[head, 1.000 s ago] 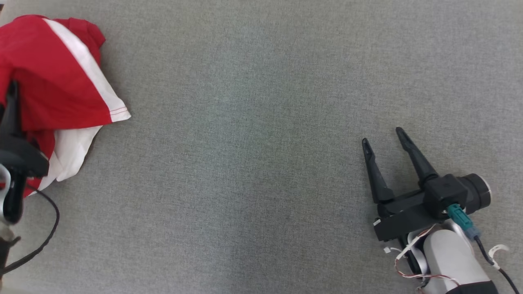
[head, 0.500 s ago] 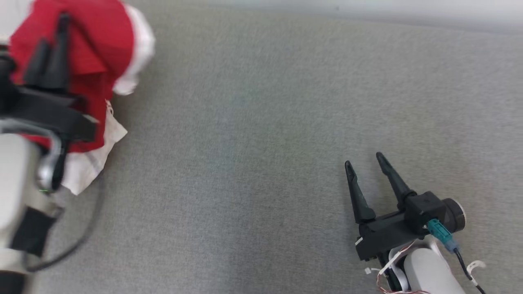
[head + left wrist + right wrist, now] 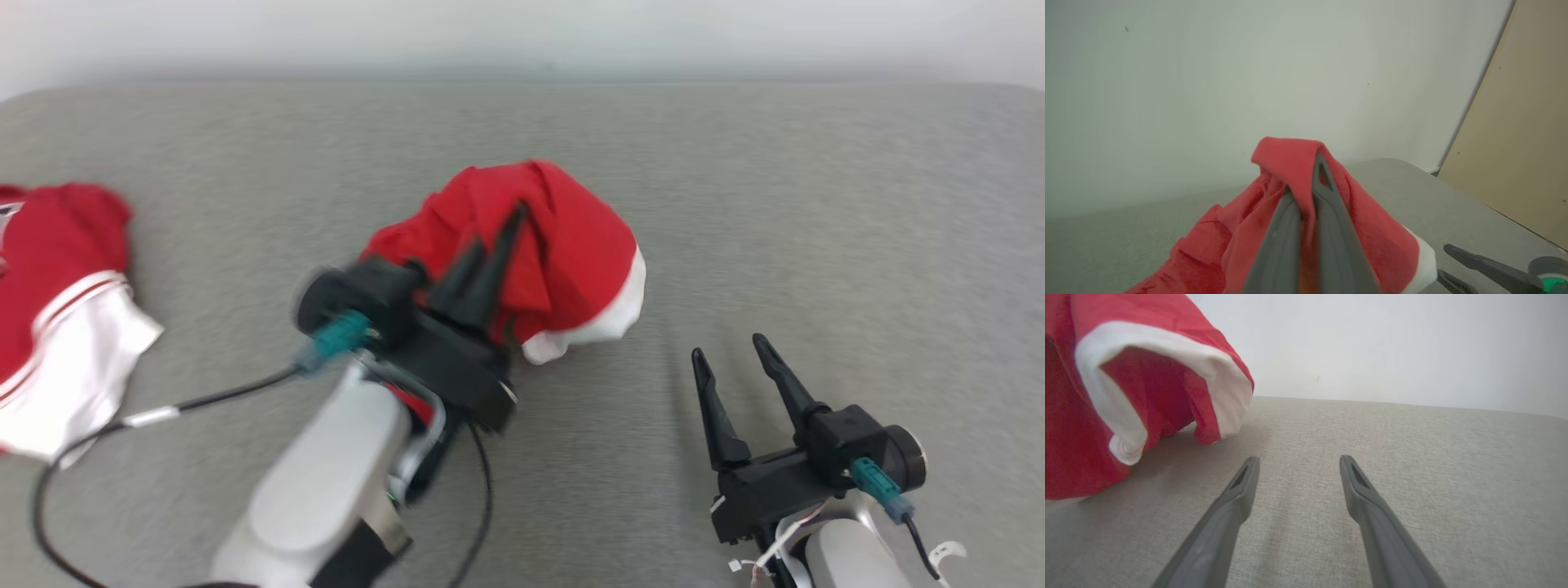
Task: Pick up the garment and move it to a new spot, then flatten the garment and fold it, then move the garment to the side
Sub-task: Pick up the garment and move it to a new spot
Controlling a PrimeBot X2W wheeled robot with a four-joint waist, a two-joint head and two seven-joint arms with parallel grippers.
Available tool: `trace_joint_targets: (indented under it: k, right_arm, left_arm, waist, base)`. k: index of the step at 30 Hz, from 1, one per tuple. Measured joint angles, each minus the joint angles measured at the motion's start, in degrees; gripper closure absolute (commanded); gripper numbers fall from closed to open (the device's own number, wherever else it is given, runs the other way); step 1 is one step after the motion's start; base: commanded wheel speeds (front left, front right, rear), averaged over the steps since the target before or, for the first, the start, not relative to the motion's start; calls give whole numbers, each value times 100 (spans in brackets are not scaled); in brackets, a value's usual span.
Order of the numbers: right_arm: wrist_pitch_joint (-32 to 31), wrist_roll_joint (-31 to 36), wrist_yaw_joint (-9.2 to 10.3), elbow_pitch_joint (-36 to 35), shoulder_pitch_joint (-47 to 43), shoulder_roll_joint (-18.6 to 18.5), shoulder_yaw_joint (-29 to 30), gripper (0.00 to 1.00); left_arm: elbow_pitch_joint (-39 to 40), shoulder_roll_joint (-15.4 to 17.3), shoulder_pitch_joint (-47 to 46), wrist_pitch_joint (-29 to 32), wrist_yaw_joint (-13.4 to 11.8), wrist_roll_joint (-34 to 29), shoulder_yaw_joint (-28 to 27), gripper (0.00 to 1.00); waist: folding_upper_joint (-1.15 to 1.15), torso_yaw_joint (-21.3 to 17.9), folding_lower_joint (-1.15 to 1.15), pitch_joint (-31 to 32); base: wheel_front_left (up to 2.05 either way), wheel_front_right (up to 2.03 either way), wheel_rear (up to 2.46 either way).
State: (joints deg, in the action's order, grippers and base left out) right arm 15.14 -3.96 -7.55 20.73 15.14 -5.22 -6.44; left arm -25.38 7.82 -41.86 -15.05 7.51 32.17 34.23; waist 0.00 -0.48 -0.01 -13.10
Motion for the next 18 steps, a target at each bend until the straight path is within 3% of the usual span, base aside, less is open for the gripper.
trace_joint_targets:
  k: [5, 11, 12, 13, 14, 18]
  right_arm:
    - [0, -56, 0, 2, -25, 60, -91, 0]
    - [-1, -143, 0, 1, -91, 140, -197, 0]
    - [0, -145, -1, -8, -93, 147, -209, 0]
    - [-1, -153, 0, -21, -94, 155, -209, 0]
    - [-1, -163, 0, -23, -93, 163, -221, 0]
    - [0, -164, 0, -34, -94, 182, -233, 0]
  left_arm:
    - [-280, -286, 87, 0, 0, 62, 172, 100]
    - [-356, -453, 43, 0, 0, -179, -132, 100]
    - [-371, -458, 38, 1, 0, -265, -236, 87]
    - [-394, -468, 37, 0, -5, -382, -360, 37]
    - [-467, -474, 38, 0, -44, -488, -483, 0]
    - [-966, -486, 93, 1, -259, -818, -839, 0]
  waist:
    - [0, -478, 0, 2]
    - [0, -1082, 0, -32]
    - [0, -1180, 0, -37]
    - [0, -1271, 0, -43]
    - [0, -1361, 1, -48]
    - [0, -1639, 1, -56]
  base:
    - [0, 0, 0]
    - [0, 0, 0]
    - [0, 0, 0]
    - [0, 0, 0]
    - [0, 0, 0]
    - [0, 0, 0]
